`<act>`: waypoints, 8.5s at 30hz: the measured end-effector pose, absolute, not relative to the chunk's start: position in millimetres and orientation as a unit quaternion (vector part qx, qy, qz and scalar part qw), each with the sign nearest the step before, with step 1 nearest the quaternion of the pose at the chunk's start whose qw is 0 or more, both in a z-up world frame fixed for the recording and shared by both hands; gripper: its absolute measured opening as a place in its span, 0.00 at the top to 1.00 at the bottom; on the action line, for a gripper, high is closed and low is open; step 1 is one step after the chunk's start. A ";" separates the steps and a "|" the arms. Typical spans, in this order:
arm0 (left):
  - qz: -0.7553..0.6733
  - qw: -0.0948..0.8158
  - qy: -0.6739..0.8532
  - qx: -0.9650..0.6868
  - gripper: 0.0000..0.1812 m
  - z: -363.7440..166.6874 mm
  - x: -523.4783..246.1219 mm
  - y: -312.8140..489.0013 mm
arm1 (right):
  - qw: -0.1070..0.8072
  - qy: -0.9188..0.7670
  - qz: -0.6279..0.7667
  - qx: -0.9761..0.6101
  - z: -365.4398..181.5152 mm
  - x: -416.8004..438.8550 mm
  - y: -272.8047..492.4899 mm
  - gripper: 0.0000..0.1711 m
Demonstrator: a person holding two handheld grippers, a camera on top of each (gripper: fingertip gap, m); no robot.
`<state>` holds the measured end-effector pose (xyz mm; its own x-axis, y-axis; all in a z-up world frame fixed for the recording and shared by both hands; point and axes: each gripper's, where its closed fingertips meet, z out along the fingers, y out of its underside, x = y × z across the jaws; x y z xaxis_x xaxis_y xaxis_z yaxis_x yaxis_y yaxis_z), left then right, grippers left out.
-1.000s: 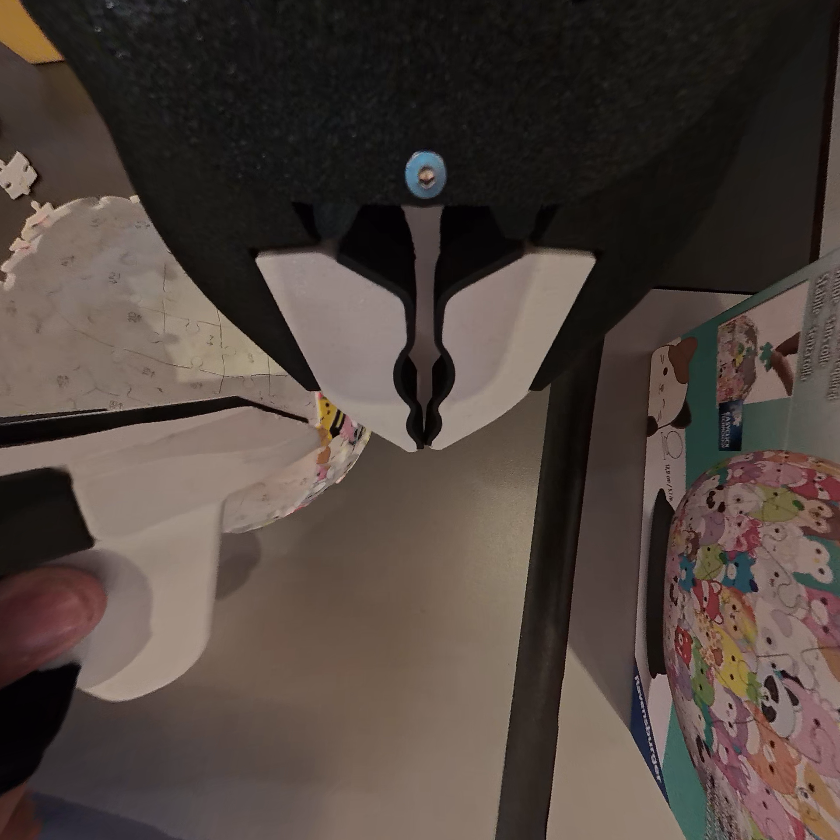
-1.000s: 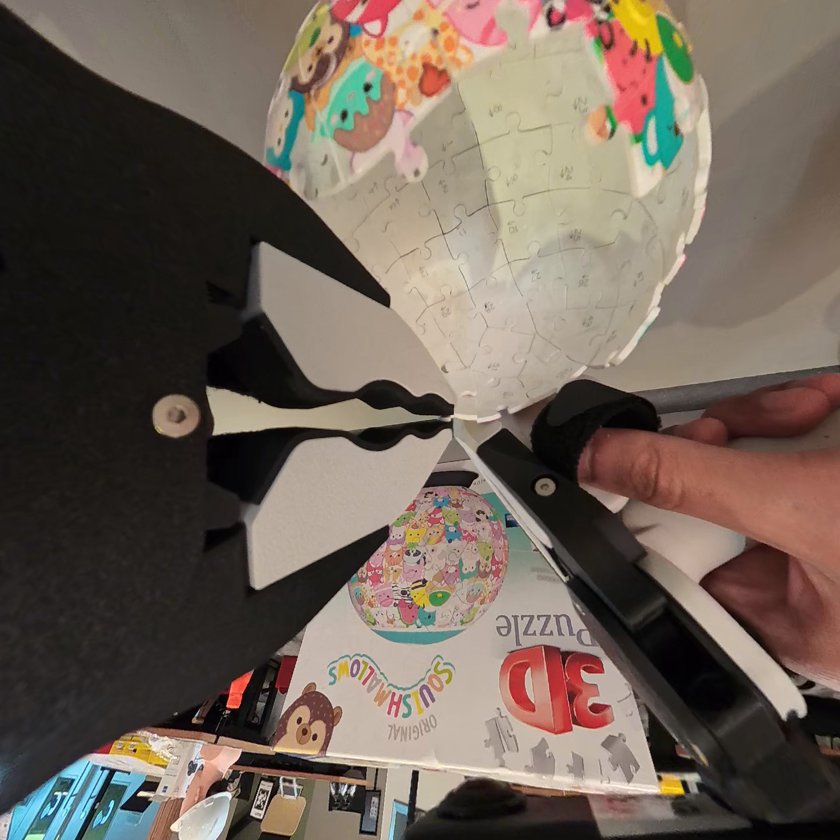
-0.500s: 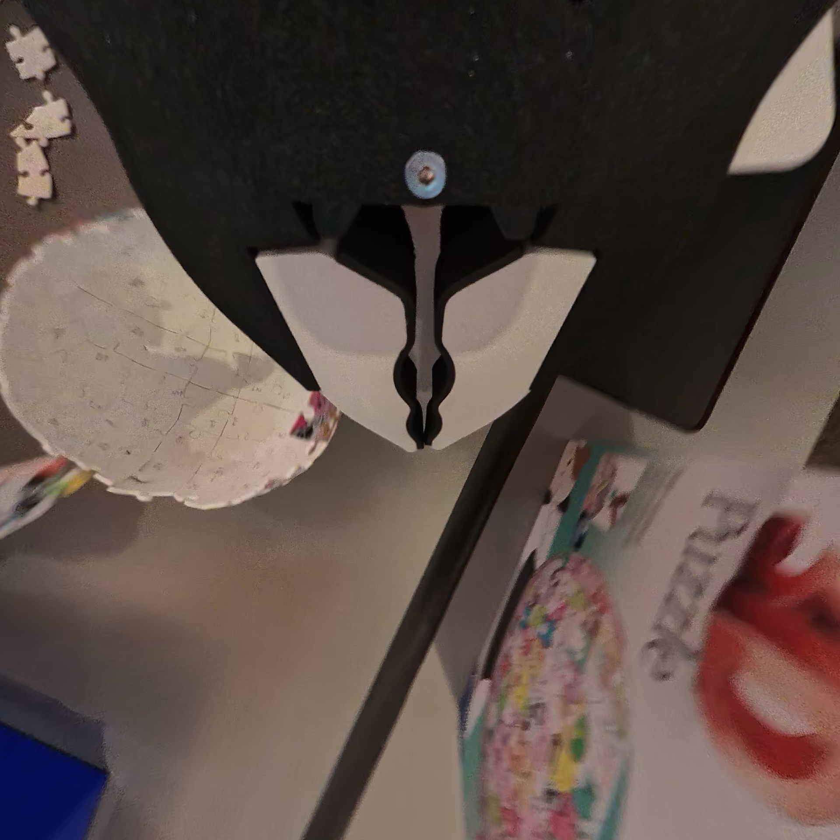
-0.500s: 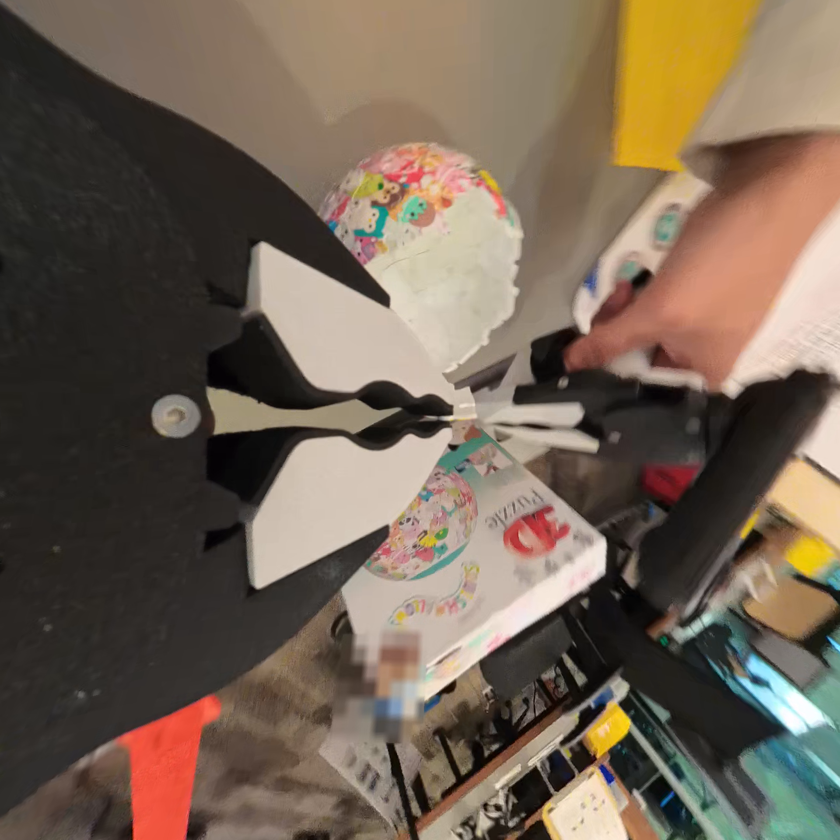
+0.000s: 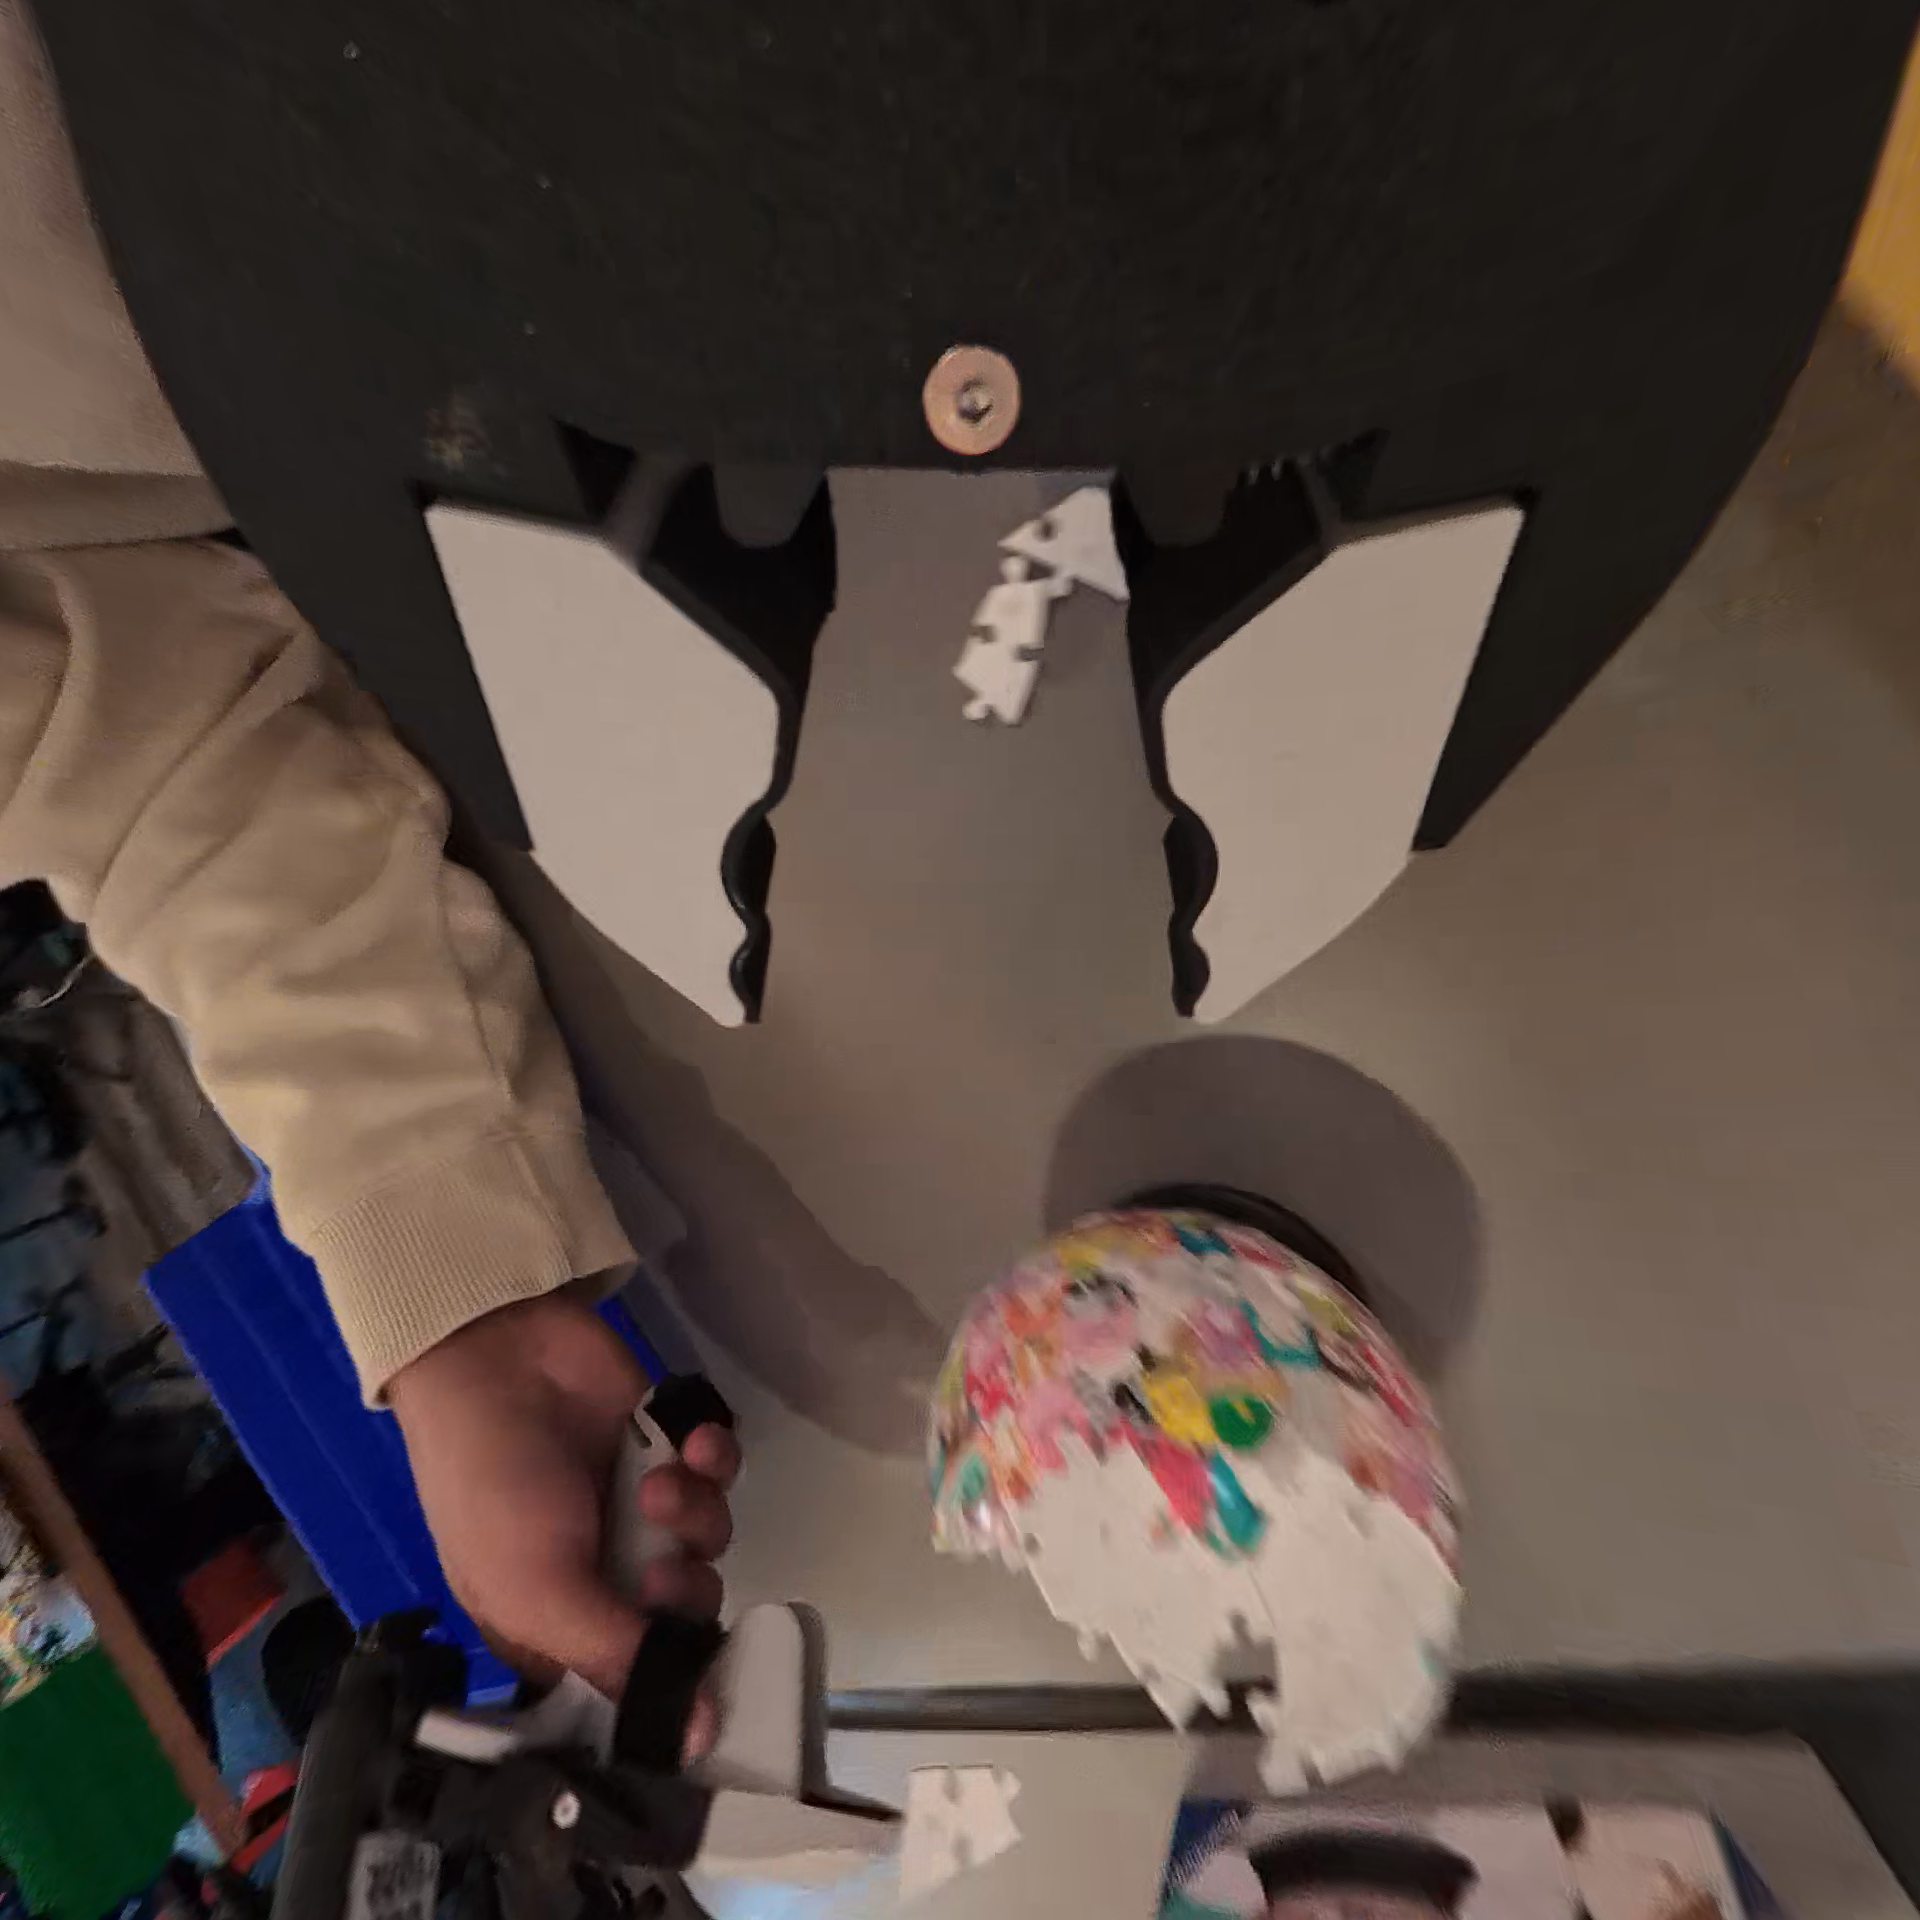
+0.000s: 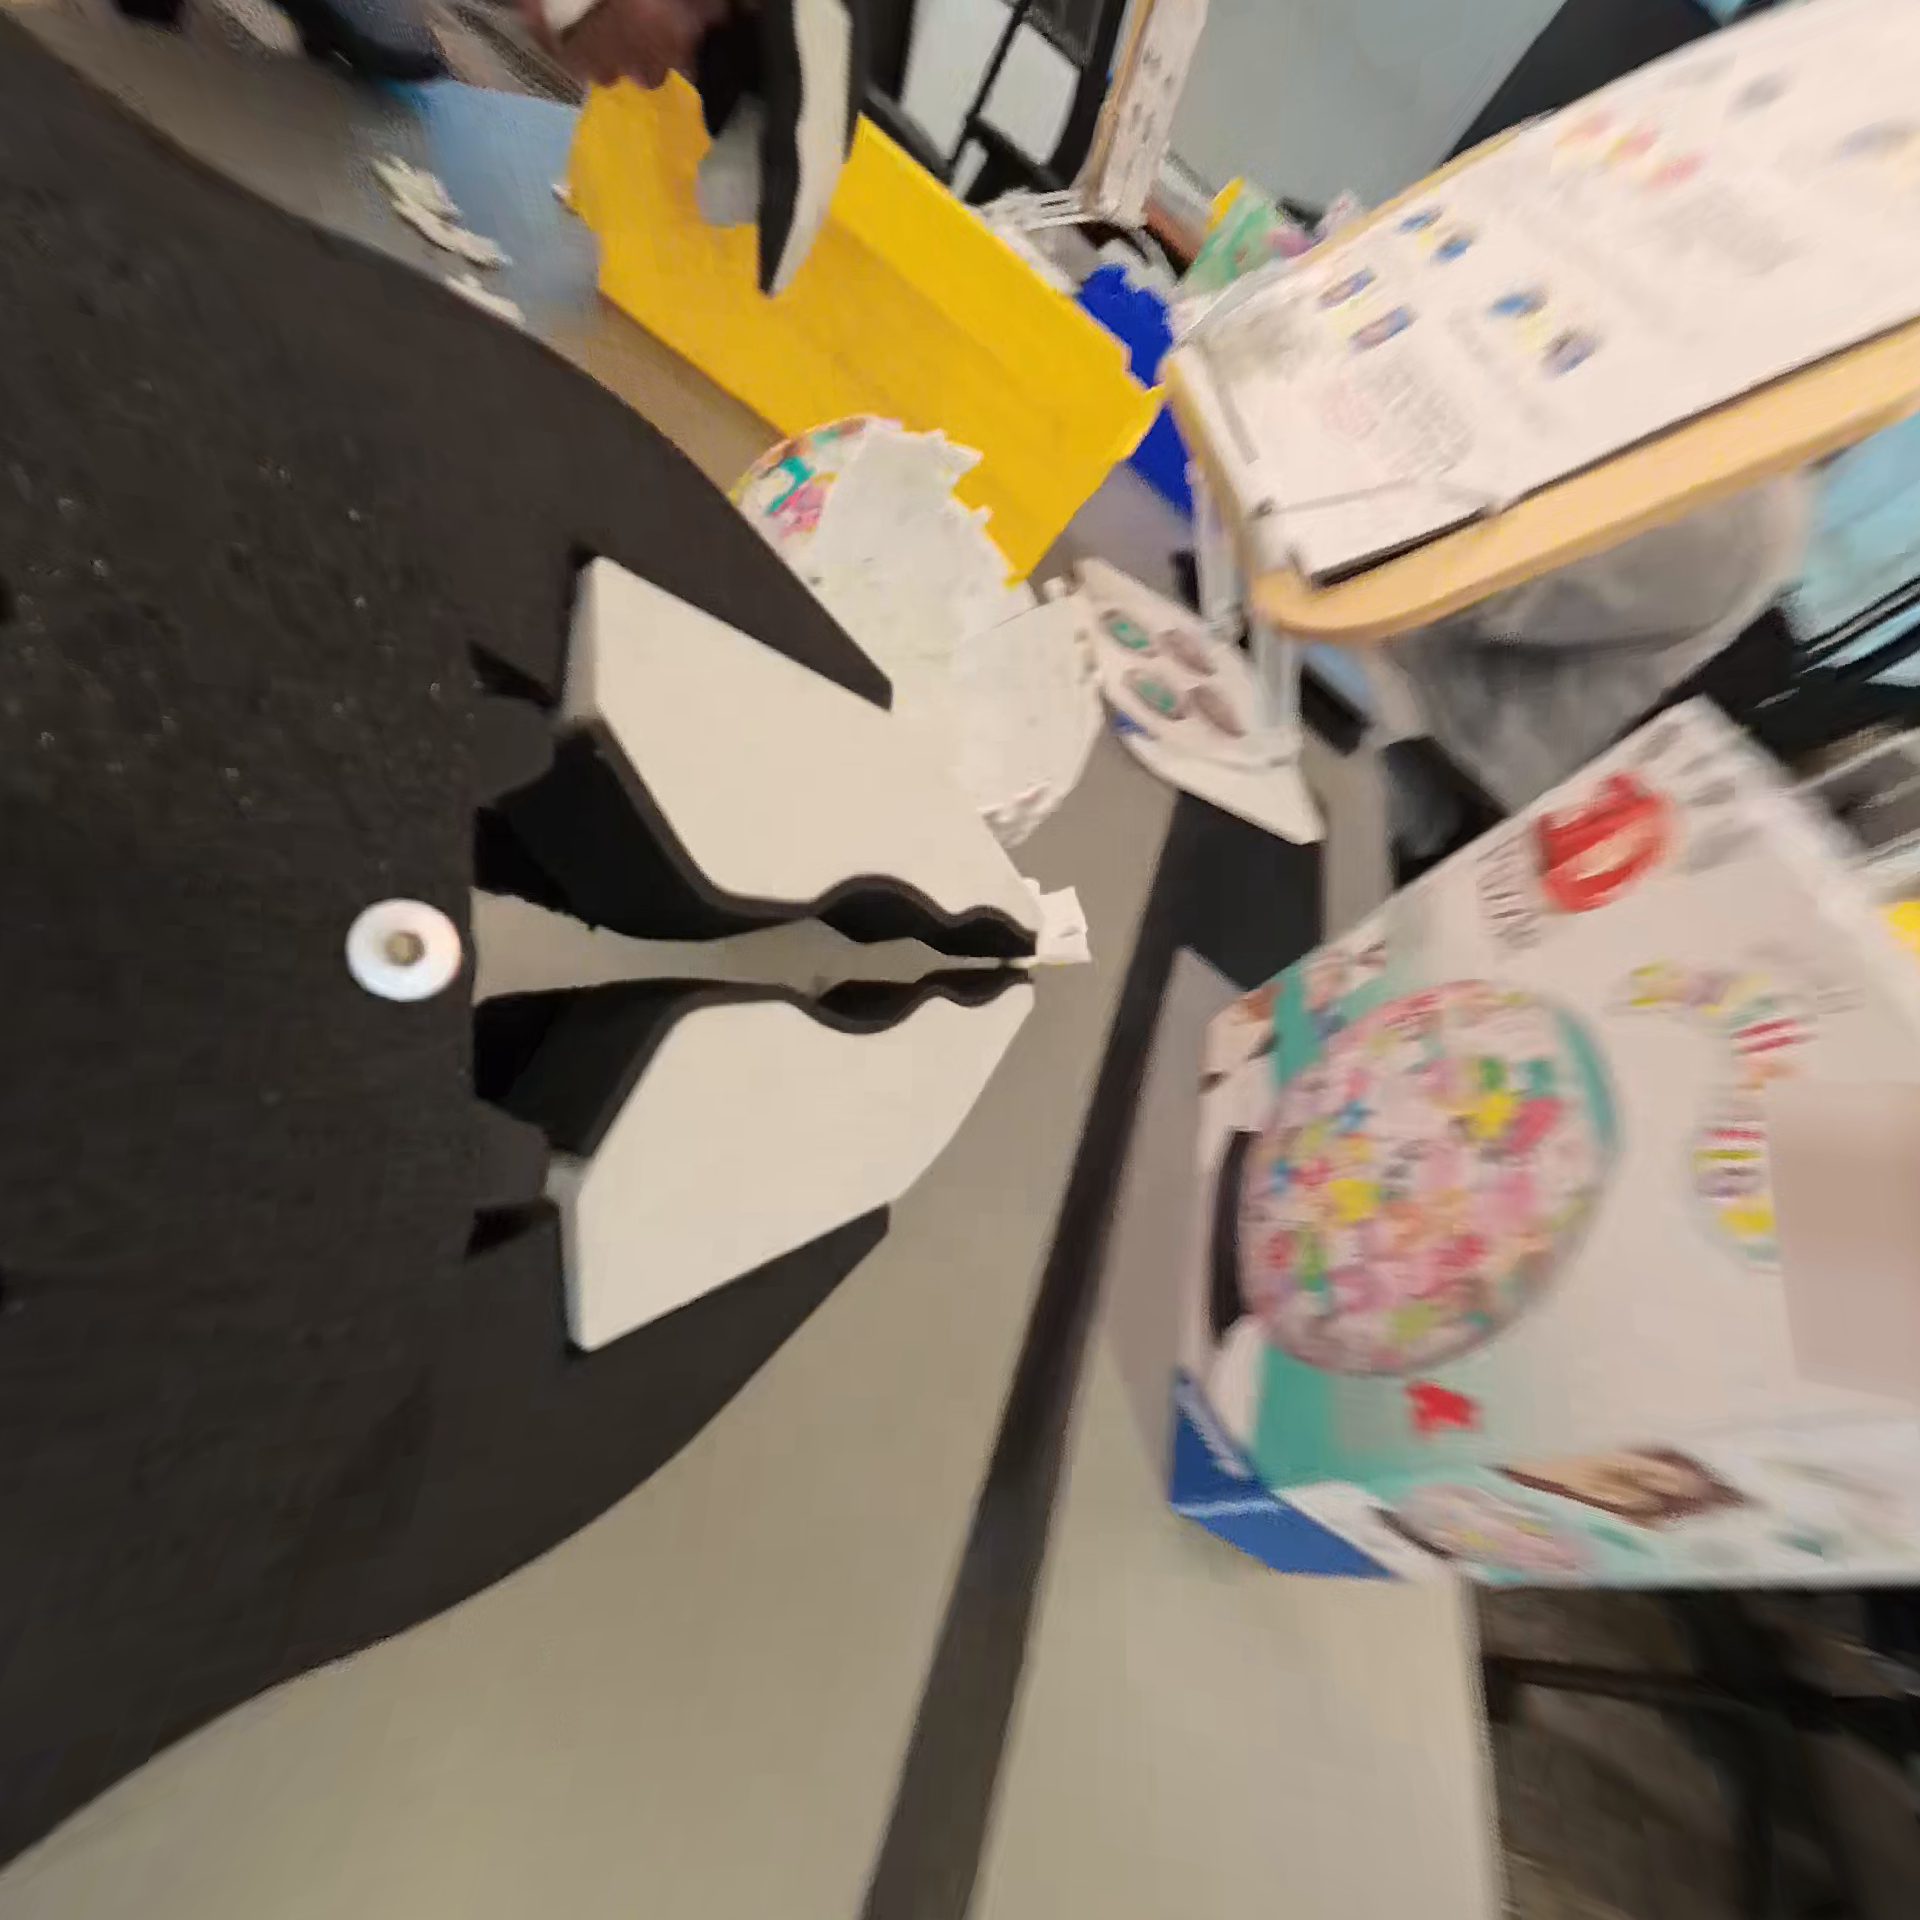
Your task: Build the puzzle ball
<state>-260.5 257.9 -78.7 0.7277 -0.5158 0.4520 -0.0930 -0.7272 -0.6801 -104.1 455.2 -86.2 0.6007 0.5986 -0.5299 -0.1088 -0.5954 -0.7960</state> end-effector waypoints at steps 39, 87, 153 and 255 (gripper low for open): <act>-0.253 0.333 0.353 -0.837 0.59 -180.5 -242.8 350.9 | 0.288 -0.528 0.298 -0.742 -182.8 -181.5 377.3 0.56; -0.226 0.320 0.409 -0.824 0.47 -176.7 -263.0 128.6 | 0.277 -0.565 0.280 -0.725 -188.4 -186.1 163.6 0.53; -0.308 0.414 0.332 -0.790 0.65 -101.7 -293.9 96.4 | 0.315 -0.542 0.188 -0.756 -194.9 -143.5 218.5 1.00; -0.320 0.367 0.339 -0.805 0.85 -151.7 -249.9 13.9 | 0.400 -0.714 0.134 -0.559 -171.0 -201.4 31.0 1.00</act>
